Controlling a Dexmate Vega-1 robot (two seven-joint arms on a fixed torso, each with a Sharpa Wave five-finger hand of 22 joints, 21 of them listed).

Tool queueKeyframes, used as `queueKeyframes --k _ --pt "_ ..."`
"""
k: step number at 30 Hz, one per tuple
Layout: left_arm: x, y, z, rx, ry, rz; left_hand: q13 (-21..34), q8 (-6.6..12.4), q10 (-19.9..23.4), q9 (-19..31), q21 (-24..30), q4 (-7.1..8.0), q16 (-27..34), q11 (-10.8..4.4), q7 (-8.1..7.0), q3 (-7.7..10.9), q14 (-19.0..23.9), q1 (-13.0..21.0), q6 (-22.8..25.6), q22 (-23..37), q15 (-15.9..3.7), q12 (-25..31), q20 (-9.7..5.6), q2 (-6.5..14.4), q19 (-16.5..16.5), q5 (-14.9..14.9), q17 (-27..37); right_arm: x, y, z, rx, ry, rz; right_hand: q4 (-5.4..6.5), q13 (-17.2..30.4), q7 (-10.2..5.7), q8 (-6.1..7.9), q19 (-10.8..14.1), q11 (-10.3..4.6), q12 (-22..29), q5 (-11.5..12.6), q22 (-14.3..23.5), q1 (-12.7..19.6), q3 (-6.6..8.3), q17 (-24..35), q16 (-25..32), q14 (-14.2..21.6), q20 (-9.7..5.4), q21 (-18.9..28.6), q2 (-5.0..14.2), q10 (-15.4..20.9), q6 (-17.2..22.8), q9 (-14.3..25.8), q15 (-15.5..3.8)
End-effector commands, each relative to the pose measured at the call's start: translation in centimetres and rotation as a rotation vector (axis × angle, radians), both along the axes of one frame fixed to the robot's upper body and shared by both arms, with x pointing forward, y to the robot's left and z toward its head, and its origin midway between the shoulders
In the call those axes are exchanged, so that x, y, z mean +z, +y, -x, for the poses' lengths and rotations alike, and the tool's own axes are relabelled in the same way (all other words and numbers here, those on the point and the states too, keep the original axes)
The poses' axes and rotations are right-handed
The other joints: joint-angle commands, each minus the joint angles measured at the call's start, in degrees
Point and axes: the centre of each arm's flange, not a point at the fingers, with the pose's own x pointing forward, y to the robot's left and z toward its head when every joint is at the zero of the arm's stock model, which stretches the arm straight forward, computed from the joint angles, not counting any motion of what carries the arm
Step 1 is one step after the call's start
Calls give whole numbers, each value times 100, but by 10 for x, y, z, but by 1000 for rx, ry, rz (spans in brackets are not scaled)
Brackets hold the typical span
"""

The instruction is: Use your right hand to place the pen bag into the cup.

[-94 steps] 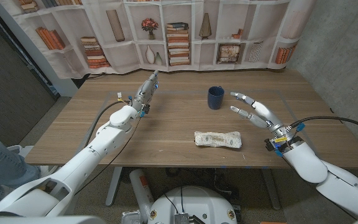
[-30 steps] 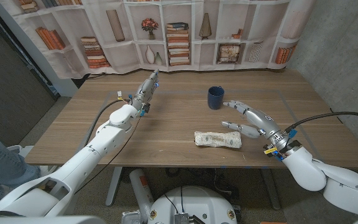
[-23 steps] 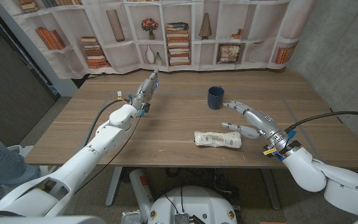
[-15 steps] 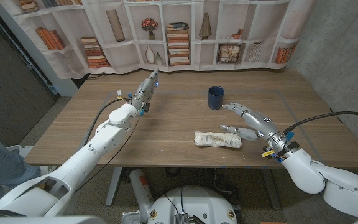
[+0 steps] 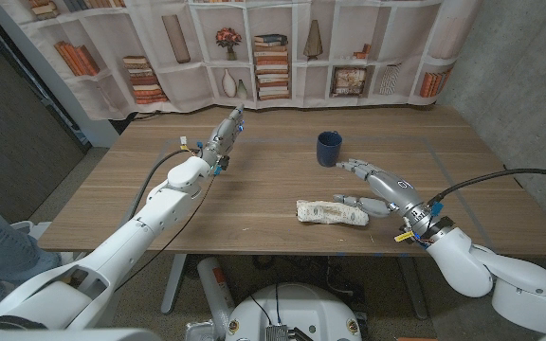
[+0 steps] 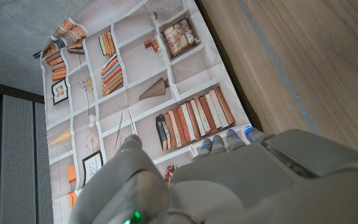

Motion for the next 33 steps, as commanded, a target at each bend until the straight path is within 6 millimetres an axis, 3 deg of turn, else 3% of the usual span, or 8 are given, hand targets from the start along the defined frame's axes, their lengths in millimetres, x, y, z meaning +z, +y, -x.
queueKeyframes --k 1,22,33 --pt "1 2 -4 -5 -1 3 21 9 -73 32 26 15 30 -42 -7 -26 -477 85 -6 28 -25 22 52 0 -716 -7 16 -3 5 -2 -40 14 50 -42 25 -70 1 26 -51 13 49 10 128 22 13 -19 10 -147 -21 -6 35 8 32 -57" --pt "1 3 -10 -10 5 2 22 7 -78 32 27 15 30 -61 -13 -42 -479 93 -10 28 -28 20 52 10 -721 -12 16 -6 15 -9 -71 20 113 -45 27 -80 2 41 -16 6 107 12 272 46 13 -15 15 -147 -22 -49 18 -10 36 -61" --pt "-1 14 -4 9 4 9 22 7 -80 32 29 15 30 -53 -11 -52 -481 98 -9 29 -21 20 53 15 -721 -14 16 -7 21 -12 -100 10 159 -41 28 -79 6 52 -22 11 130 13 330 55 14 -8 38 -138 -20 -65 29 -7 38 -70"
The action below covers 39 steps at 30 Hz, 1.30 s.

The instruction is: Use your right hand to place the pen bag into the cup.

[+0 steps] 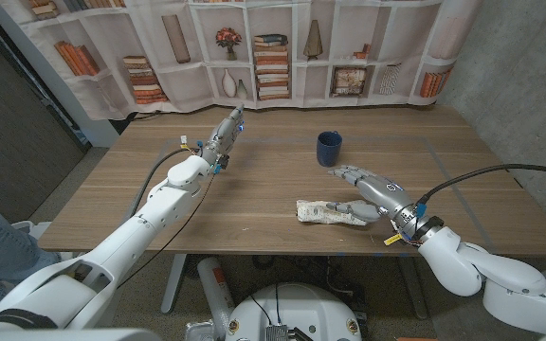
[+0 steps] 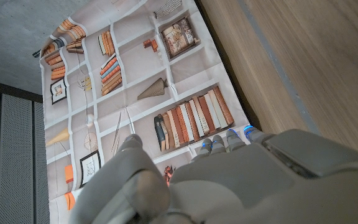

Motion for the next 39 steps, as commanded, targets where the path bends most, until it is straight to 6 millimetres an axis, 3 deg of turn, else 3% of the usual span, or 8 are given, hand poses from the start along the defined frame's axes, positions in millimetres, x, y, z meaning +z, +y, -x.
queueKeyframes --k 1,18,28,39 --pt "-2 10 4 16 -1 9 22 7 -111 32 28 -10 30 -23 -11 -28 -482 76 -9 28 -26 20 33 -7 -744 -14 17 -1 7 -4 -32 -9 52 -22 28 3 7 51 11 11 48 13 89 37 14 15 40 -137 -21 17 -2 13 10 -8" --pt "-2 11 0 10 6 7 22 6 -113 32 26 -10 31 -17 -16 -43 -481 83 -12 29 -25 20 45 2 -757 -17 17 -2 9 -3 -93 -16 101 -10 30 -3 7 60 7 5 84 15 173 50 16 15 48 -140 -21 -7 -19 6 13 -12" --pt "-1 11 2 13 2 10 22 5 -117 32 26 -9 32 -22 -15 -52 -479 85 -12 29 -29 18 50 5 -761 -19 17 -7 8 -7 -110 6 116 5 31 93 34 79 31 25 111 17 228 55 18 29 94 -146 -17 -30 30 78 14 -39" --pt "-5 13 4 17 2 18 22 6 -115 32 26 -9 32 -21 -11 -60 -482 88 -12 29 -23 19 59 8 -764 -21 18 -14 8 -9 -142 15 152 17 32 51 15 80 34 17 131 19 260 55 20 29 108 -132 -19 -49 12 37 15 -18"
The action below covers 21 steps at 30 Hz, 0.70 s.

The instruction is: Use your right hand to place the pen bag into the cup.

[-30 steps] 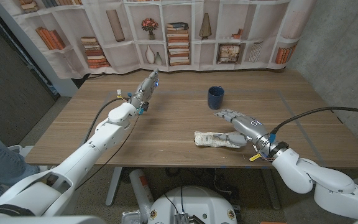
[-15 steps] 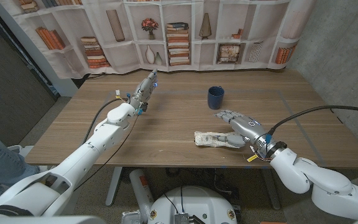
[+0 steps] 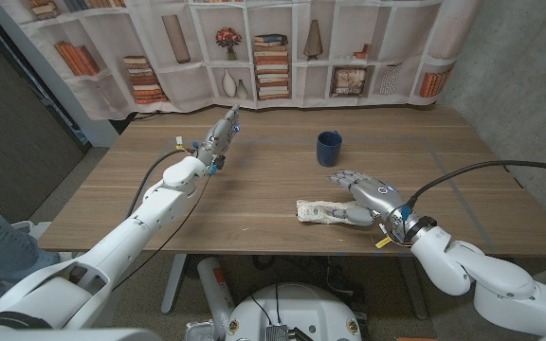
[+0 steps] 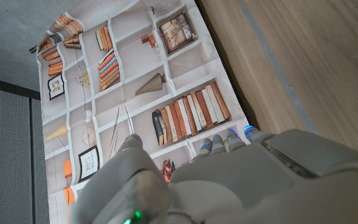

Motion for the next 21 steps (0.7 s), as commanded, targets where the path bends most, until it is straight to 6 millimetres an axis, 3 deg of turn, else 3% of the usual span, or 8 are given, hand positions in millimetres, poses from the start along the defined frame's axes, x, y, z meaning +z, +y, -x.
queueKeyframes --k 1,21 --pt "-3 2 3 5 0 9 22 5 -113 33 26 -9 33 -19 -9 -14 -480 66 -13 29 -26 20 60 -14 -762 -21 18 -6 -1 -3 -38 12 34 34 32 -4 15 48 33 16 45 18 95 38 20 29 56 -161 -19 -6 10 -16 16 -11" --pt "-5 1 0 0 13 -2 22 5 -119 33 31 -7 31 -25 -20 -31 -488 72 -12 30 -29 19 83 -6 -759 -24 18 -18 -2 -5 -89 21 60 71 36 -131 67 98 -64 90 110 22 186 42 25 73 244 -169 -7 -44 215 145 29 -90"
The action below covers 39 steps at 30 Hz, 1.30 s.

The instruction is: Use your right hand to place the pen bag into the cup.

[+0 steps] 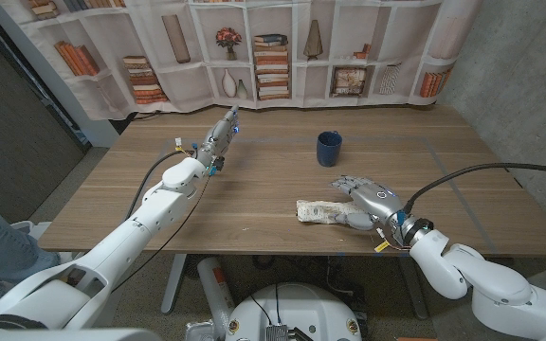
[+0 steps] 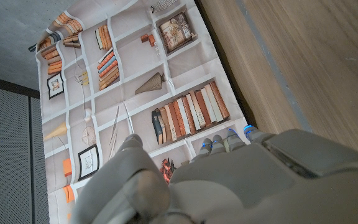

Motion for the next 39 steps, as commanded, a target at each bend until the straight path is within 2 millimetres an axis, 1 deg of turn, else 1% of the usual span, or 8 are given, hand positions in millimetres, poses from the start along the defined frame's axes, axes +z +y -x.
queueKeyframes --k 1,12,18,30,33,39 --pt "-2 -1 -1 -2 10 -9 22 5 -121 33 31 -7 30 -23 -15 -33 -489 72 -14 30 -29 18 39 -5 -749 -2 18 -7 -1 -2 -29 9 14 49 6 -28 22 41 -31 52 25 9 80 18 25 28 65 -149 -6 8 88 42 30 -92" --pt "-3 -1 0 3 13 -13 22 5 -121 33 30 -7 31 -36 -21 -42 -490 77 -13 30 -36 18 55 1 -755 -3 18 -10 -3 -5 -36 5 6 61 7 -58 49 91 -46 67 49 10 115 22 27 36 140 -151 8 2 146 135 34 -113" --pt "-3 -1 1 7 14 -14 22 7 -120 33 30 -7 32 -34 -26 -47 -489 79 -9 31 -30 19 58 3 -758 -4 18 -13 -6 -8 -47 3 3 70 8 -89 73 122 -94 87 63 12 143 30 28 46 210 -151 15 6 215 217 37 -149" --pt "-5 -4 -1 4 20 -11 22 7 -115 33 31 -7 33 -38 -25 -54 -485 82 -8 31 -31 21 67 7 -759 -5 18 -18 -9 -11 -58 0 0 79 9 -109 101 167 -104 122 83 13 185 42 28 55 300 -157 24 16 330 329 40 -166" --pt "-6 -4 -1 4 22 -8 22 8 -114 33 33 -6 35 -41 -26 -56 -482 83 -6 31 -33 22 69 8 -755 -5 18 -20 -11 -12 -62 2 -4 81 9 -117 104 183 -107 131 88 14 198 46 28 57 325 -179 28 19 361 351 40 -169" --pt "-7 -4 -2 6 23 -5 22 8 -112 33 31 -6 34 -35 -27 -60 -483 84 -6 31 -35 22 76 10 -760 -5 18 -23 -13 -14 -66 7 -16 85 10 -155 140 201 -107 145 99 15 230 57 28 55 367 -183 28 30 419 475 42 -188"
